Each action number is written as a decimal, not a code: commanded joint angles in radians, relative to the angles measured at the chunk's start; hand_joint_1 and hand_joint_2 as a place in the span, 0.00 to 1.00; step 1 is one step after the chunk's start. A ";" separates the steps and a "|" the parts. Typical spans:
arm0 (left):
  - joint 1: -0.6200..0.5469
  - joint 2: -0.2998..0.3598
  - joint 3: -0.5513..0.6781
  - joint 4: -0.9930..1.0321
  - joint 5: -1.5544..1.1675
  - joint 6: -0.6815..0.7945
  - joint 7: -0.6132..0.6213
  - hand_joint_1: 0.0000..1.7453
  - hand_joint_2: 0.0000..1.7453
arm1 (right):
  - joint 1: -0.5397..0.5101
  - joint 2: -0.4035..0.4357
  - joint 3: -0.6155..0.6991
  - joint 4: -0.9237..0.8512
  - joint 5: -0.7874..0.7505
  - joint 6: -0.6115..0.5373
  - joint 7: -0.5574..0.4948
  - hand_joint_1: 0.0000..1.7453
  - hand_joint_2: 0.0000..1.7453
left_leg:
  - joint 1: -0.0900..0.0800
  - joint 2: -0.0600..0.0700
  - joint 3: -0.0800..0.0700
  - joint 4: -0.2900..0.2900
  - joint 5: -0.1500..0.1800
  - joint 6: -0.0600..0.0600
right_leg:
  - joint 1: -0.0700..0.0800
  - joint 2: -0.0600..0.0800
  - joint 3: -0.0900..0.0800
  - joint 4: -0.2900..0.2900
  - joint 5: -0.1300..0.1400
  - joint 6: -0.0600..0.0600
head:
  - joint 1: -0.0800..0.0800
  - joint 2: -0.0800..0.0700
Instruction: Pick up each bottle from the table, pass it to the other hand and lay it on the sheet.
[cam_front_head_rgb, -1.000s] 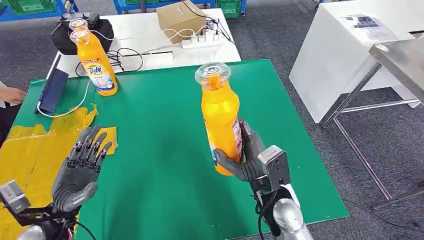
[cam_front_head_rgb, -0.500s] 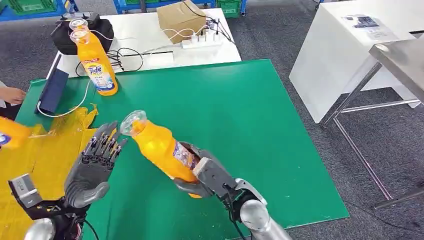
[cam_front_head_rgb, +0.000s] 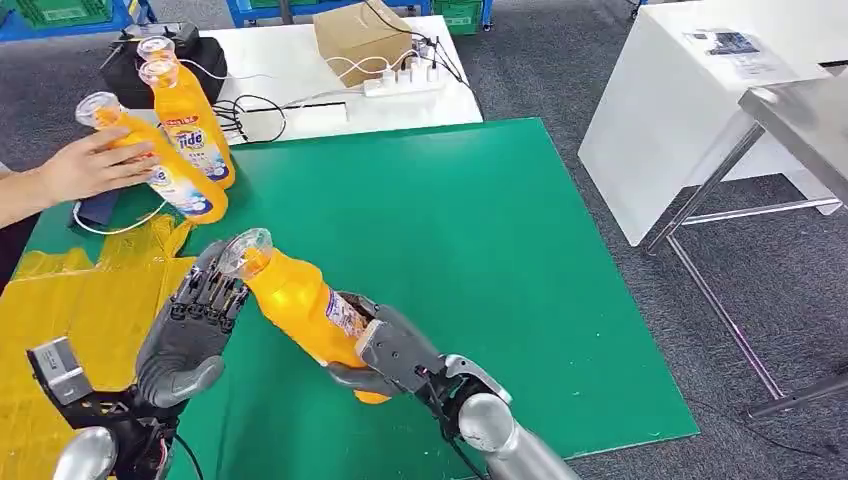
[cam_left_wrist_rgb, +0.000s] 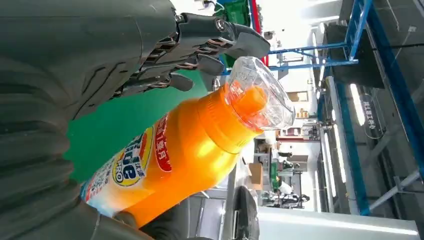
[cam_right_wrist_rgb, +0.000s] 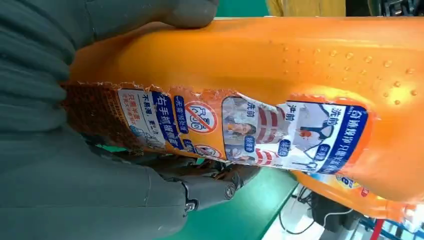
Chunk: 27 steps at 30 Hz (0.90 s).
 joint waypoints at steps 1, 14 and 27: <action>-0.065 0.010 -0.073 0.088 -0.008 -0.003 0.007 0.00 1.00 | -0.118 0.030 0.152 0.122 -0.010 0.010 0.033 1.00 1.00 | -0.001 -0.003 0.002 -0.001 0.000 0.002 | -0.001 0.002 0.002 0.000 0.000 -0.002 | 0.000 0.000; -0.106 0.021 -0.114 0.135 -0.122 0.056 -0.008 0.00 1.00 | -0.208 0.040 0.307 0.068 -0.048 -0.005 0.071 1.00 1.00 | -0.001 -0.003 0.002 -0.001 0.000 0.002 | -0.001 0.002 0.001 0.001 0.000 -0.001 | 0.000 0.000; -0.125 0.050 -0.160 0.160 -0.227 0.081 -0.033 0.00 1.00 | -0.225 0.045 0.317 0.079 -0.062 -0.019 0.068 1.00 1.00 | -0.001 -0.005 0.002 -0.001 0.000 0.002 | -0.001 0.001 0.001 0.001 0.000 -0.001 | 0.000 0.000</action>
